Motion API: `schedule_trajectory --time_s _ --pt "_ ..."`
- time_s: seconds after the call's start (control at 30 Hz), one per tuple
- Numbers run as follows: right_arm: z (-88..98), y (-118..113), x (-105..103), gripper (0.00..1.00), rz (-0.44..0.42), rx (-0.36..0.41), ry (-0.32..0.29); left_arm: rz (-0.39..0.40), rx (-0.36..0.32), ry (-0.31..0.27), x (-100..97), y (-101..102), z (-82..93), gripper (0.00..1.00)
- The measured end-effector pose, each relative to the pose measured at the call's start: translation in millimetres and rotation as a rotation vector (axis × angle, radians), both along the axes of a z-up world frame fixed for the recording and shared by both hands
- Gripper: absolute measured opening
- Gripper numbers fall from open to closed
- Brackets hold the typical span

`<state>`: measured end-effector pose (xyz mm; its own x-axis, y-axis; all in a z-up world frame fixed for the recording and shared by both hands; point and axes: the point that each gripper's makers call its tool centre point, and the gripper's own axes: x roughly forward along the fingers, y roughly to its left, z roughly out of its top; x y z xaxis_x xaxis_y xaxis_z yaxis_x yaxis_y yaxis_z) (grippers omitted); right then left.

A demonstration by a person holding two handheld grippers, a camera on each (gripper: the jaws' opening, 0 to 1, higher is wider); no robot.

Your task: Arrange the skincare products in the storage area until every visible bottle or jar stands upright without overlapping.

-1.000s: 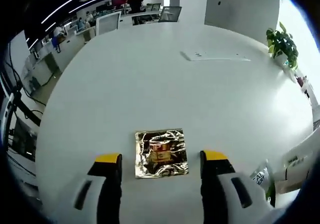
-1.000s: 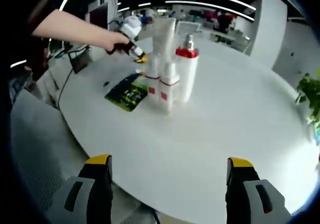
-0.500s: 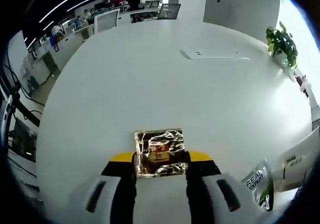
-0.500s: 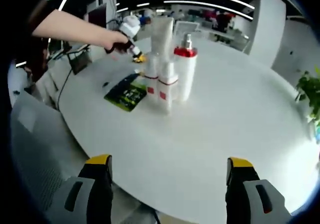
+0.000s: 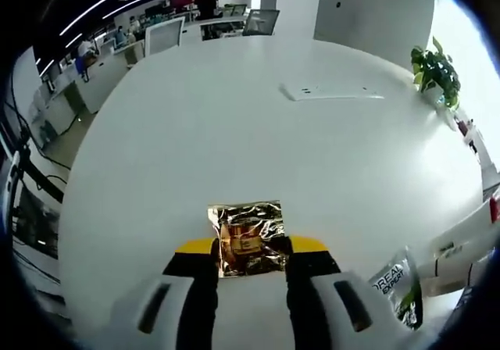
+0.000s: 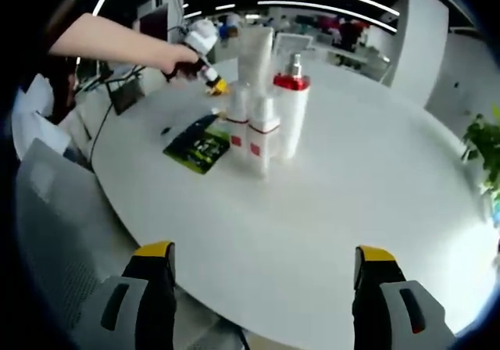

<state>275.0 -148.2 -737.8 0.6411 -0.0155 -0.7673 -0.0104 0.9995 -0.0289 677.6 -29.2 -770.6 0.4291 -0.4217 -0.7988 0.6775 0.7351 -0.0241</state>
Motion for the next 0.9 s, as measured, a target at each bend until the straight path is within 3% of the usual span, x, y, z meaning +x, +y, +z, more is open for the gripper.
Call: schedule_trajectory --time_s 0.4,0.53,0.9 --pt "4.1 4.3 3.7 0.99 0.036 -0.015 -0.018 -0.042 -0.044 -0.052 -18.1 4.9 35.6 0.29" --pt "10.2 12.7 9.6 0.99 0.058 0.020 -0.063 -0.032 -0.072 -0.057 -28.8 12.3 45.6 0.29" --pt "10.7 18.3 10.7 0.97 0.110 -0.003 -0.061 -0.033 -0.119 -0.079 -56.8 26.5 71.7 0.29"
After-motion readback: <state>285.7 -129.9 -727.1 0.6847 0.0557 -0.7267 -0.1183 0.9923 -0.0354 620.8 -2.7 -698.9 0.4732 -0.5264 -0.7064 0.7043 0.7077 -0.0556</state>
